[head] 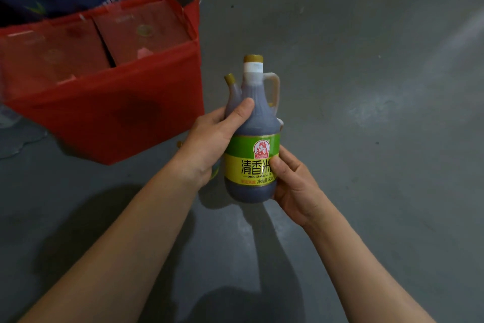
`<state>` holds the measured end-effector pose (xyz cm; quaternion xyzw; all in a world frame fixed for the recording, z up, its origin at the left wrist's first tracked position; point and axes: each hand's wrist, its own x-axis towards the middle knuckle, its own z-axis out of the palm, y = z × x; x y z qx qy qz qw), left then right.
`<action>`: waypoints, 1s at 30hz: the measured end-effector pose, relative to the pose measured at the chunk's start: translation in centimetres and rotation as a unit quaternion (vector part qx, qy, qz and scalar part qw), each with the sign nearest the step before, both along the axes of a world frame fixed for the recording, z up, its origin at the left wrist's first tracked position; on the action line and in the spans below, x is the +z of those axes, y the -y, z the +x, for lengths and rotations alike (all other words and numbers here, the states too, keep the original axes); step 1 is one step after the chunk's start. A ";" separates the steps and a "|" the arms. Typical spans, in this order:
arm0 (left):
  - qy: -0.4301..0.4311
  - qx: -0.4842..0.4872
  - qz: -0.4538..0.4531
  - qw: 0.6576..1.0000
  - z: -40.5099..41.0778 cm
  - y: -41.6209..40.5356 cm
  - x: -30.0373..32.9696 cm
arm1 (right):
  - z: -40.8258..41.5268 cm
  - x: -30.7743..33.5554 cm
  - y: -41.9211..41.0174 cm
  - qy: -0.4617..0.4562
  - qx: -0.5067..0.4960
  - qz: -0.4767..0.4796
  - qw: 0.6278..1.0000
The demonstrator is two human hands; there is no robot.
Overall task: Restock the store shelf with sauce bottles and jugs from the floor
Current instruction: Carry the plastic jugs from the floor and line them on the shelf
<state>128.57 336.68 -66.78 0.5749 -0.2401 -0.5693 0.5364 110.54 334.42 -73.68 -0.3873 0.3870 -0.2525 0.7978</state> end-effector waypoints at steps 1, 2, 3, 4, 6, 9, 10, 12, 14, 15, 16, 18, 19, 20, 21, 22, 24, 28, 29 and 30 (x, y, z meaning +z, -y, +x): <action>-0.001 0.001 0.002 1.000 0.1 0.2 -0.3 | 0.1 -0.1 0.1 -0.001 -0.002 0.001 1.000; -0.003 0.002 0.004 1.000 0.1 0.4 -0.5 | 0.1 -0.2 0.2 -0.001 -0.005 0.003 1.000; -0.007 0.004 0.003 1.000 0.1 0.7 -0.7 | 0.1 -0.3 0.3 -0.003 -0.008 0.006 1.000; -0.013 0.005 0.005 1.000 0.2 0.9 -1.0 | 0.1 -0.4 0.4 -0.005 -0.013 0.010 1.000; -0.025 0.004 0.011 1.000 0.4 1.5 -1.7 | 0.1 -0.6 0.7 -0.010 -0.019 0.018 1.000; -0.046 -0.013 0.022 0.999 0.8 2.3 -2.5 | 0.3 -0.8 1.1 -0.020 -0.024 0.030 0.999; -0.054 -0.017 0.024 0.998 0.9 2.5 -2.7 | 0.3 -0.8 1.1 -0.022 -0.028 0.035 0.999; -0.069 -0.016 0.035 0.997 0.8 2.5 -2.8 | 0.1 -0.7 0.8 -0.030 -0.041 0.051 0.997; -0.063 -0.023 0.060 0.996 0.5 1.9 -2.4 | -0.3 0.0 -0.1 -0.040 -0.046 0.066 0.996; -0.064 -0.032 0.074 0.995 0.3 1.4 -2.0 | -0.6 0.6 -0.8 -0.045 -0.047 0.073 0.995; -0.070 -0.039 0.089 0.993 0.1 1.0 -1.5 | -1.0 1.3 -1.5 -0.049 -0.048 0.080 0.994; -0.072 -0.036 0.112 0.990 -0.4 0.3 0.4 | -1.6 3.3 -3.0 -0.061 -0.055 0.099 0.992; -0.070 -0.036 0.122 0.989 -0.6 -0.1 1.5 | -1.8 4.6 -3.7 -0.069 -0.059 0.109 0.990; -0.071 -0.039 0.128 0.988 -0.8 -0.5 2.7 | -1.9 6.0 -4.2 -0.080 -0.062 0.115 0.988; -0.074 -0.040 0.131 0.988 -1.0 -0.9 4.0 | -2.0 7.4 -4.7 -0.090 -0.064 0.119 0.987; -0.079 -0.042 0.132 0.987 -1.1 -1.4 5.5 | -2.0 8.9 -5.2 -0.098 -0.066 0.122 0.985; -0.077 -0.040 0.142 0.986 -1.0 -2.3 8.5 | -1.8 12.1 -6.0 -0.108 -0.068 0.128 0.984; -0.070 -0.006 0.171 0.983 0.1 -4.7 15.5 | -0.8 18.9 -7.5 -0.113 -0.054 0.142 0.982; -0.069 0.002 0.175 0.982 0.6 -5.3 17.3 | -0.3 20.6 -7.9 -0.114 -0.046 0.142 0.982; -0.072 0.012 0.178 0.981 1.1 -6.1 19.1 | 0.2 22.4 -8.4 -0.113 -0.037 0.144 0.982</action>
